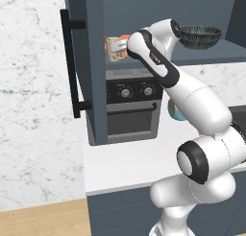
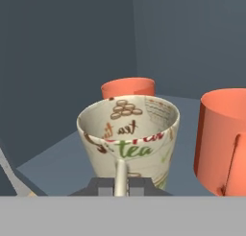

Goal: Gather all objects into one cabinet and sort the glasses and bowls to opposite sides.

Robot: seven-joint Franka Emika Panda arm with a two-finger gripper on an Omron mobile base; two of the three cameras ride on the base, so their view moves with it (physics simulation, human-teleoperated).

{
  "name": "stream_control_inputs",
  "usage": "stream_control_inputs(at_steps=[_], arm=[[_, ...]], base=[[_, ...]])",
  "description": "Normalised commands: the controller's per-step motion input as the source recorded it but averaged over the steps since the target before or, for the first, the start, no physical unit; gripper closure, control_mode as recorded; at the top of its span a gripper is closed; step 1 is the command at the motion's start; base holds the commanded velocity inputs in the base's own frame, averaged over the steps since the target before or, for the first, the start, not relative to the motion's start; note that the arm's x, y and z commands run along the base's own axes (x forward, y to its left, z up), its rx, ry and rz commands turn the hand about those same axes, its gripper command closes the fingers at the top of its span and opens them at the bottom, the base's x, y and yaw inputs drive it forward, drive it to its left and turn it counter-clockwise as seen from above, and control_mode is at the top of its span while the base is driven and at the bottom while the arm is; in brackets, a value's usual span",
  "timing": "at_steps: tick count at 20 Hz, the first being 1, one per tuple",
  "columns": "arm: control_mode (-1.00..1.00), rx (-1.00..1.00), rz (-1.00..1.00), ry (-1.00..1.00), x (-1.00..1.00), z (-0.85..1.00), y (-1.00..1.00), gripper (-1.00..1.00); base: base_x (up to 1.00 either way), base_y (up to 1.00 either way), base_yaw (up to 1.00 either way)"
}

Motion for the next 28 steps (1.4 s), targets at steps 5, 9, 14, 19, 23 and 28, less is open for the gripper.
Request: stream_control_inputs(at_steps=[5, 9, 14, 19, 23, 28], arm=[[-1.0, 0.0, 0.0, 0.0, 0.0, 0.0, 0.0, 1.0], [-1.0, 0.0, 0.0, 0.0, 0.0, 0.0, 0.0, 1.0], [-1.0, 0.0, 0.0, 0.0, 0.0, 0.0, 0.0, -1.0], [-1.0, 0.0, 0.0, 0.0, 0.0, 0.0, 0.0, -1.0], [-1.0, 0.0, 0.0, 0.0, 0.0, 0.0, 0.0, -1.0], [-1.0, 0.0, 0.0, 0.0, 0.0, 0.0, 0.0, -1.0]], base=[[0.0, 0.0, 0.0], [0.0, 0.0, 0.0], [0.0, 0.0, 0.0], [0.0, 0.0, 0.0], [0.0, 0.0, 0.0], [0.0, 0.0, 0.0]])
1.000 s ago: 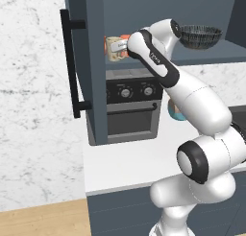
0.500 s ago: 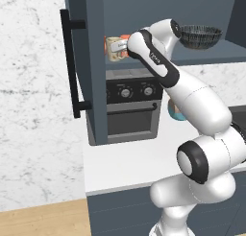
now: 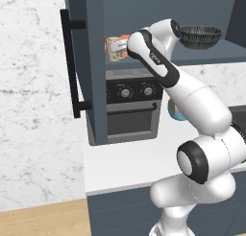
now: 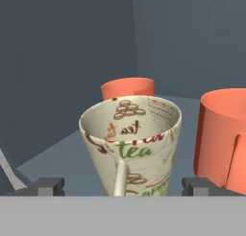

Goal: Gather all objects into one cabinet and sort the glasses and bowls to opposite sides.

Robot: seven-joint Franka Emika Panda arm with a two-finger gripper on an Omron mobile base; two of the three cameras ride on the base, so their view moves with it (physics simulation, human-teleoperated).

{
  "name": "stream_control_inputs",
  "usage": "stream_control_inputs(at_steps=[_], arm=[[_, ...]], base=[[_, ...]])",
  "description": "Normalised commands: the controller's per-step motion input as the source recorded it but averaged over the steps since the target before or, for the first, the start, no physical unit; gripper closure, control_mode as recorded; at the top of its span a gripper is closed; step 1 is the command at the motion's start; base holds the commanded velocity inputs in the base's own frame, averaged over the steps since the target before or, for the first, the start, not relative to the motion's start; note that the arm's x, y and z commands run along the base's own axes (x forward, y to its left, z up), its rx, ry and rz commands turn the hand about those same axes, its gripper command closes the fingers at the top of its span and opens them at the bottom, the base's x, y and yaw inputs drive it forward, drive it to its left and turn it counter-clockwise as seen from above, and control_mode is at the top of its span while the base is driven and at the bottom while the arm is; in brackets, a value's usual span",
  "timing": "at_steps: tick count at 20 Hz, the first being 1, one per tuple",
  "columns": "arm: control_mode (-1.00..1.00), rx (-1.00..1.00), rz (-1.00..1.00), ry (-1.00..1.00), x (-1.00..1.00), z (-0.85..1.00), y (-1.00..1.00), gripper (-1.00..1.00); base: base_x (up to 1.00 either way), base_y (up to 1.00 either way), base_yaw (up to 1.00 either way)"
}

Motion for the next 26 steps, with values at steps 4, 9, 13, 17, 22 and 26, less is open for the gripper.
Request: stream_control_inputs(at_steps=[4, 9, 13, 17, 22, 26], arm=[[-1.0, 0.0, 0.0, 0.0, -0.27, 0.0, 0.0, -1.0], [-1.0, 0.0, -0.02, -0.01, -0.78, 0.0, -0.01, -1.0], [-1.0, 0.0, -0.17, -0.02, -0.87, 0.03, -0.25, -1.0], [-1.0, 0.0, -0.25, 0.0, -0.83, 0.07, -0.41, -1.0], [-1.0, 0.0, -0.22, 0.0, -0.99, 0.13, -0.69, -1.0], [-1.0, 0.0, -0.18, 0.0, -0.92, 0.25, -0.72, -1.0]], base=[[0.0, 0.0, 0.0], [0.0, 0.0, 0.0], [0.0, 0.0, 0.0], [0.0, 0.0, 0.0], [0.0, 0.0, 0.0], [0.0, 0.0, 0.0]])
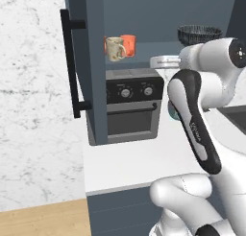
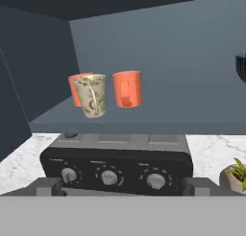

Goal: Gather all objects into one cabinet and sort the glasses and bowls to opposite sides.

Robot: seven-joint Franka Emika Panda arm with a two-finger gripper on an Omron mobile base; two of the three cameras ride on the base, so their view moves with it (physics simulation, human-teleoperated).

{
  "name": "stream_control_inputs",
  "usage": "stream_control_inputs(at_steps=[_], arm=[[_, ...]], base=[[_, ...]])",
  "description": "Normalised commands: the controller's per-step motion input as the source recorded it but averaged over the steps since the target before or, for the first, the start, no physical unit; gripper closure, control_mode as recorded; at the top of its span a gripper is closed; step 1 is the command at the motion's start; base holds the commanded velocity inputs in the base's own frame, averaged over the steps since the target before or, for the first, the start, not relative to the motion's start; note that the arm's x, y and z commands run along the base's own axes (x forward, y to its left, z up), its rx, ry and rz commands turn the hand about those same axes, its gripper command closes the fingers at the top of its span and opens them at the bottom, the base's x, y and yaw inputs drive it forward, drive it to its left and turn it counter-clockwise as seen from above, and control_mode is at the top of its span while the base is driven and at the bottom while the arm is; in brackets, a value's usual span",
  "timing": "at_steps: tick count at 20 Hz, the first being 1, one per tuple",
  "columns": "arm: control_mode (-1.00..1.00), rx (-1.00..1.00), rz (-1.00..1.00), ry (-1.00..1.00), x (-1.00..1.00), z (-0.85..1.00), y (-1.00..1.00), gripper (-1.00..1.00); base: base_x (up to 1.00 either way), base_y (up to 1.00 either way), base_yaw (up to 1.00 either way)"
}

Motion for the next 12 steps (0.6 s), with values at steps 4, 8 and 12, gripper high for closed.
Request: stream_control_inputs(at_steps=[4, 8, 12], arm=[[-1.0, 0.0, -0.18, 0.02, -1.0, 0.24, -0.71, -1.0], [-1.0, 0.0, -0.16, 0.0, -1.0, 0.11, -0.75, -1.0], [-1.0, -0.02, -0.1, 0.02, -1.0, 0.07, -0.25, -1.0]], base=[[0.0, 0.0, 0.0], [0.0, 0.0, 0.0], [0.0, 0.0, 0.0]])
